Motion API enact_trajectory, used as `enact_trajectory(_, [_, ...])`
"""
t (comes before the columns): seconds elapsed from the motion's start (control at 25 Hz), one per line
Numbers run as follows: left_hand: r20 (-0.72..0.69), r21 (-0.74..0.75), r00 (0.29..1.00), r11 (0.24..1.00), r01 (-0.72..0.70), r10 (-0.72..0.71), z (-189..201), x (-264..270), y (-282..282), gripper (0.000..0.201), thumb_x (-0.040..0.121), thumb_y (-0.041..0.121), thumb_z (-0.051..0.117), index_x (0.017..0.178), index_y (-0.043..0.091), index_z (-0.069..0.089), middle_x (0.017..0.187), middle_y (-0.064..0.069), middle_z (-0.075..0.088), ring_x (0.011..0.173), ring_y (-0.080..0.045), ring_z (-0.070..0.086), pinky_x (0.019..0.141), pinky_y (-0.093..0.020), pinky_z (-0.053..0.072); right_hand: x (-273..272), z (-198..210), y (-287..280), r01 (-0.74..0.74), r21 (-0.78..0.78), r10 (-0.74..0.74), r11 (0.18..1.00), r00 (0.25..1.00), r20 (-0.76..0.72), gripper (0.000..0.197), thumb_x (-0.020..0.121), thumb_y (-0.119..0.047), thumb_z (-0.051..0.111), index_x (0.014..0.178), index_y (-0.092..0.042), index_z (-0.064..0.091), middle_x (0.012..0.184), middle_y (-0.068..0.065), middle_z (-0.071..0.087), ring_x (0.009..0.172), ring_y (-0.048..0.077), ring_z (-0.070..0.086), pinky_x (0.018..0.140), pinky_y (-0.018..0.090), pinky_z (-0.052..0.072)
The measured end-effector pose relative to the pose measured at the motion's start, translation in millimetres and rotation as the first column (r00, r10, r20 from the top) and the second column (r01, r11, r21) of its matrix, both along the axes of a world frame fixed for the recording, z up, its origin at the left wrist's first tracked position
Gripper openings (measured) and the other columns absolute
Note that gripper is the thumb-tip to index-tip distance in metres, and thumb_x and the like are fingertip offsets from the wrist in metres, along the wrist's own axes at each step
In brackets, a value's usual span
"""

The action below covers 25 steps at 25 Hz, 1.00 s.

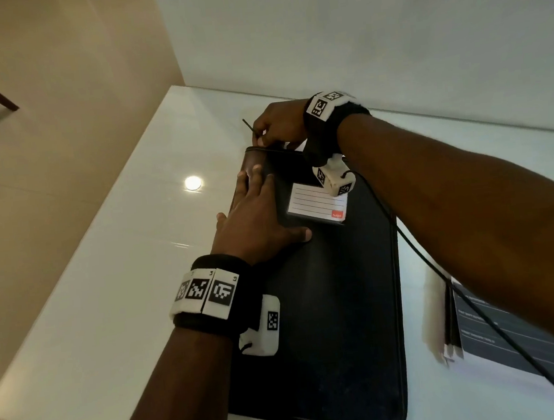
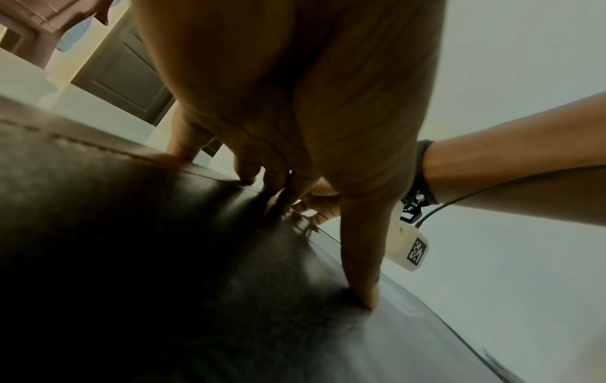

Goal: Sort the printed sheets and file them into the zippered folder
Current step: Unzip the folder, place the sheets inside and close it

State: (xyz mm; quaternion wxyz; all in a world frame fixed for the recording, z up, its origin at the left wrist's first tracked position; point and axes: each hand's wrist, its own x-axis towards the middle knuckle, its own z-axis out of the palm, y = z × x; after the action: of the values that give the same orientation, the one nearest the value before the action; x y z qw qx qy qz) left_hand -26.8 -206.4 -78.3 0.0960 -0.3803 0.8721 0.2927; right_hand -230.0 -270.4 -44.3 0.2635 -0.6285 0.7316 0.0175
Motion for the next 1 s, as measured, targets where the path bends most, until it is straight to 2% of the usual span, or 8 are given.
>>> enact_trajectory(0.08, [0.002, 0.003, 1.0, 1.0, -0.002, 0.002, -1.1, -1.4, -0.1, 0.126, 0.076, 0.061, 0.082, 0.166, 0.022, 0.003, 0.173, 0.005, -0.016, 0.158, -0.022, -0.019, 0.121, -0.07, 0.013, -2.5, -2.0, 3.9, -0.035, -0.02, 0.035, 0.999, 0.999, 0.006, 0.03, 0.103, -0.022, 0.053, 0.128, -0.01, 0.065, 0.125, 0.008, 0.062, 0.102, 0.02, 0.059, 0.063, 0.018, 0.045])
enact_trajectory(0.2, [0.001, 0.005, 1.0, 1.0, 0.006, -0.006, -1.1, -0.1, 0.3, 0.127, 0.075, 0.062, 0.083, 0.166, 0.022, 0.003, 0.173, 0.005, -0.016, 0.158, -0.022, -0.019, 0.122, -0.072, 0.014, -3.7, -8.7, 10.0, -0.073, -0.057, 0.072, 0.996, 0.997, -0.034, 0.029, 0.104, -0.022, 0.05, 0.125, -0.01, 0.066, 0.128, 0.01, 0.062, 0.104, 0.019, 0.056, 0.081, 0.025, 0.039])
enact_trajectory(0.28, [-0.018, 0.003, 1.0, 1.0, 0.002, -0.002, -2.9, 0.2, -0.5, 0.126, 0.074, 0.062, 0.083, 0.166, 0.022, 0.006, 0.173, 0.005, -0.015, 0.158, -0.022, -0.019, 0.121, -0.072, 0.015, -1.8, -8.6, 13.2, -0.08, -0.076, 0.075, 0.994, 0.995, -0.07, 0.028, 0.104, -0.023, 0.05, 0.123, -0.013, 0.066, 0.129, 0.01, 0.061, 0.112, 0.025, 0.058, 0.085, 0.027, 0.036])
enact_trajectory(0.44, [-0.051, 0.009, 0.998, 0.999, -0.034, 0.034, -4.7, -0.3, -1.8, 0.125, 0.075, 0.059, 0.084, 0.166, 0.026, 0.004, 0.173, 0.003, -0.016, 0.158, -0.026, -0.02, 0.122, -0.071, 0.013, 1.2, -3.1, 2.4, 0.002, -0.077, -0.002, 0.997, 1.0, 0.006, 0.026, 0.095, -0.014, 0.059, 0.117, -0.012, 0.072, 0.114, 0.005, 0.068, 0.083, 0.012, 0.061, 0.069, 0.022, 0.046])
enact_trajectory(0.56, [-0.045, 0.03, 0.997, 0.998, -0.057, 0.058, -3.2, -0.5, -3.6, 0.123, 0.077, 0.057, 0.084, 0.166, 0.026, 0.004, 0.173, 0.0, -0.017, 0.158, -0.031, -0.018, 0.125, -0.067, 0.013, -1.1, -2.5, -8.0, 0.238, -0.017, -0.232, 0.971, 0.96, 0.158, 0.033, 0.087, -0.013, 0.073, 0.119, -0.01, 0.071, 0.099, 0.002, 0.069, 0.08, 0.013, 0.064, 0.066, 0.022, 0.054])
enact_trajectory(0.68, [-0.043, 0.047, 0.997, 0.997, -0.058, 0.06, -2.5, 0.0, -5.2, 0.121, 0.079, 0.055, 0.083, 0.166, 0.027, 0.004, 0.173, 0.001, -0.018, 0.158, -0.031, -0.017, 0.125, -0.066, 0.013, -2.2, -7.1, -13.6, 0.289, 0.011, -0.284, 0.957, 0.934, 0.218, 0.034, 0.085, -0.015, 0.076, 0.118, -0.011, 0.071, 0.087, -0.004, 0.065, 0.072, 0.008, 0.063, 0.061, 0.021, 0.052])
enact_trajectory(0.92, [-0.048, 0.049, 0.997, 0.997, -0.054, 0.057, -3.6, -1.4, -6.6, 0.119, 0.079, 0.055, 0.084, 0.166, 0.027, 0.006, 0.173, 0.001, -0.017, 0.159, -0.032, -0.016, 0.125, -0.066, 0.015, -5.4, -9.3, -12.2, 0.289, 0.005, -0.279, 0.957, 0.918, 0.282, 0.036, 0.09, -0.017, 0.069, 0.125, -0.008, 0.068, 0.11, 0.006, 0.068, 0.081, 0.013, 0.064, 0.066, 0.023, 0.054])
enact_trajectory(1.0, [-0.043, 0.053, 0.997, 0.997, -0.055, 0.057, -3.0, -2.3, -6.1, 0.119, 0.079, 0.054, 0.083, 0.166, 0.027, 0.007, 0.173, 0.001, -0.016, 0.158, -0.032, -0.016, 0.125, -0.066, 0.014, -5.0, -10.8, -10.8, 0.27, -0.005, -0.257, 0.963, 0.923, 0.285, 0.035, 0.091, -0.017, 0.068, 0.125, -0.009, 0.068, 0.109, 0.006, 0.068, 0.08, 0.011, 0.063, 0.068, 0.022, 0.053])
